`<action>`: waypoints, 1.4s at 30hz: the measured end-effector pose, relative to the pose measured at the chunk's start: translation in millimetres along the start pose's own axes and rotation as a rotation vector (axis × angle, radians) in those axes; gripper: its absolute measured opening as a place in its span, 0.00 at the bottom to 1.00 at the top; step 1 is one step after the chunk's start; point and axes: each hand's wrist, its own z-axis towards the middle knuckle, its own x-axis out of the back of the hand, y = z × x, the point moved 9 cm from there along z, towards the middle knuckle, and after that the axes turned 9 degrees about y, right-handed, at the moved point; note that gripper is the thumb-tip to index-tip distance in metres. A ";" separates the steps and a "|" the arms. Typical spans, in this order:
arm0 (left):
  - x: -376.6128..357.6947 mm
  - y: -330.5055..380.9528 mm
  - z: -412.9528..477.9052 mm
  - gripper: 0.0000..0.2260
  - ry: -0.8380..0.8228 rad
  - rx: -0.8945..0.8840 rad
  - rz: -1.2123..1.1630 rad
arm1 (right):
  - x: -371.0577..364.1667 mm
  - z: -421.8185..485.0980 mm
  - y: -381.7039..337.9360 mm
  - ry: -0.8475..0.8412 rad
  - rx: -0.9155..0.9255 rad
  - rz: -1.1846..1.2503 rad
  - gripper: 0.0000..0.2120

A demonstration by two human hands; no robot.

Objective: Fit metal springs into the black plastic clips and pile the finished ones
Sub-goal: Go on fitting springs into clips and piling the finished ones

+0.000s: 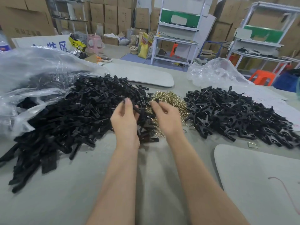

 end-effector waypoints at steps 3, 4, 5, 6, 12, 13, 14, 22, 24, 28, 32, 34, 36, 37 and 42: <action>-18.2 -29.2 -11.1 0.05 -0.201 0.153 0.173 | 36.6 2.5 23.3 0.111 -0.189 0.331 0.08; -22.5 -37.9 -15.5 0.07 -0.258 0.181 0.245 | 42.3 0.4 30.9 0.130 -0.234 0.403 0.06; -24.9 -45.3 -19.0 0.08 -0.297 0.199 0.311 | 43.8 -3.3 37.1 0.129 -0.267 0.443 0.04; -25.8 -50.4 -21.7 0.09 -0.318 0.210 0.361 | 44.1 -7.6 42.4 0.124 -0.285 0.448 0.04; -26.0 -56.5 -26.0 0.09 -0.324 0.209 0.408 | 45.1 -15.5 40.8 0.099 -0.126 0.207 0.06; -26.0 -55.9 -25.5 0.09 -0.322 0.196 0.411 | 44.2 -15.5 36.9 0.096 -0.085 0.164 0.06; -26.2 -55.2 -25.1 0.10 -0.320 0.185 0.411 | 43.5 -15.7 33.4 0.091 -0.053 0.133 0.06; -33.5 -55.3 -26.9 0.09 -0.432 0.119 0.432 | 49.4 -13.3 32.6 0.143 -0.003 0.049 0.05; -33.9 -55.5 -26.4 0.08 -0.453 0.111 0.432 | 47.4 -12.8 31.9 0.119 -0.001 0.055 0.06; -30.8 -55.4 -23.5 0.07 -0.431 0.150 0.367 | 42.1 -15.0 29.4 0.034 -0.018 0.106 0.13; -30.9 -54.4 -24.2 0.07 -0.424 0.189 0.301 | 42.7 -14.9 30.7 0.032 -0.056 0.180 0.14; -31.1 -51.9 -24.6 0.06 -0.415 0.185 0.303 | 42.8 -14.4 32.9 0.025 -0.106 0.248 0.12; -32.5 -48.7 -26.6 0.04 -0.425 0.165 0.325 | 42.6 -14.1 35.1 -0.004 -0.168 0.317 0.10; -34.1 -47.3 -28.3 0.03 -0.449 0.164 0.327 | 41.1 -14.5 35.4 -0.040 -0.202 0.368 0.10; -42.2 -48.0 -38.2 0.03 -0.588 0.222 0.333 | 35.4 -18.5 39.4 -0.114 -0.424 0.640 0.05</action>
